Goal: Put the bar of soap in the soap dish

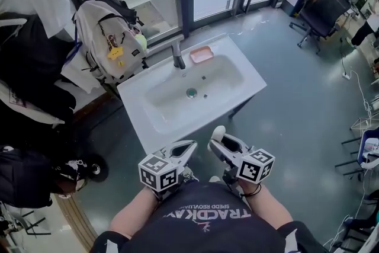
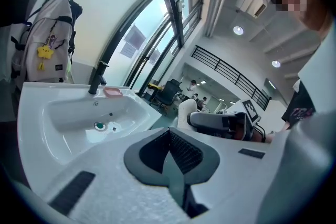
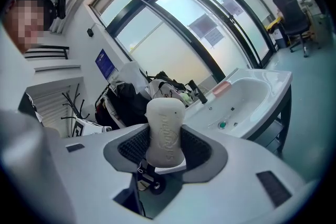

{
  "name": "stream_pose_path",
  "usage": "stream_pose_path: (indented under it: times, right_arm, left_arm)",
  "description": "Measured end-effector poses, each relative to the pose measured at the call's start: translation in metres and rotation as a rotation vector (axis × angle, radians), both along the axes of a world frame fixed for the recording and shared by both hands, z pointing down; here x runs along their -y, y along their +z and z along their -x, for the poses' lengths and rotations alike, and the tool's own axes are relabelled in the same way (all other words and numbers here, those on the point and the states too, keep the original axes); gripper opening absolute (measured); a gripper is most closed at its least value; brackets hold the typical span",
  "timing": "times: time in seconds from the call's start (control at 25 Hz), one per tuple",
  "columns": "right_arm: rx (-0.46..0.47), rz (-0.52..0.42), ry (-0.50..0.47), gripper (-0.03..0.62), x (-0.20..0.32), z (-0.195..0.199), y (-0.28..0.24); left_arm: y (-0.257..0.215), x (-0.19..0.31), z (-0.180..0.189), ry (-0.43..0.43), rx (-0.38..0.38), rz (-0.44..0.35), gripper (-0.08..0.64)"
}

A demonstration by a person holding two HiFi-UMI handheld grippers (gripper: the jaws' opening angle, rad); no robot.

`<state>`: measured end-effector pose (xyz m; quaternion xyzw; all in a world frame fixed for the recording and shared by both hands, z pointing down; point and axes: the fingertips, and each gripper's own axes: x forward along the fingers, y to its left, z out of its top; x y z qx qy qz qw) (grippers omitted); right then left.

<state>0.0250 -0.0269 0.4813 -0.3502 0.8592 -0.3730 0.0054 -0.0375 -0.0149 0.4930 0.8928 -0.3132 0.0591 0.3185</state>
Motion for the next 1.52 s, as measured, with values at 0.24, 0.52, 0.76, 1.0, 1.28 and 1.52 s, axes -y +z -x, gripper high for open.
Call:
stream_pose_path:
  times: [0.24,0.52,0.76,1.0,1.28,1.52]
  right_arm:
    - [0.019,-0.005,0.031,0.186,0.022,0.017,0.001]
    - [-0.002,-0.026,0.012,0.186,0.055,0.023,-0.004]
    - [-0.039,-0.035,-0.05,0.186,0.1,0.019,-0.003]
    - [-0.113,-0.046,-0.136,0.186,0.164,0.002,0.005]
    - [-0.201,-0.055,-0.232,0.184,0.239,-0.012,0.027]
    - [-0.301,-0.065,-0.321,0.184,0.3,-0.014,0.048]
  left_arm:
    - [0.005,0.015,0.019,0.008,-0.004,-0.001,0.011]
    - [-0.001,0.031,0.021,-0.003,-0.008,-0.015,0.011]
    - [0.003,0.055,0.019,-0.076,-0.019,-0.01,0.011]
    - [-0.001,0.091,0.004,-0.154,-0.02,-0.015,0.011]
    - [0.007,0.122,-0.01,-0.239,-0.002,0.024,0.011]
    - [0.014,0.145,-0.017,-0.318,-0.007,0.062,0.011]
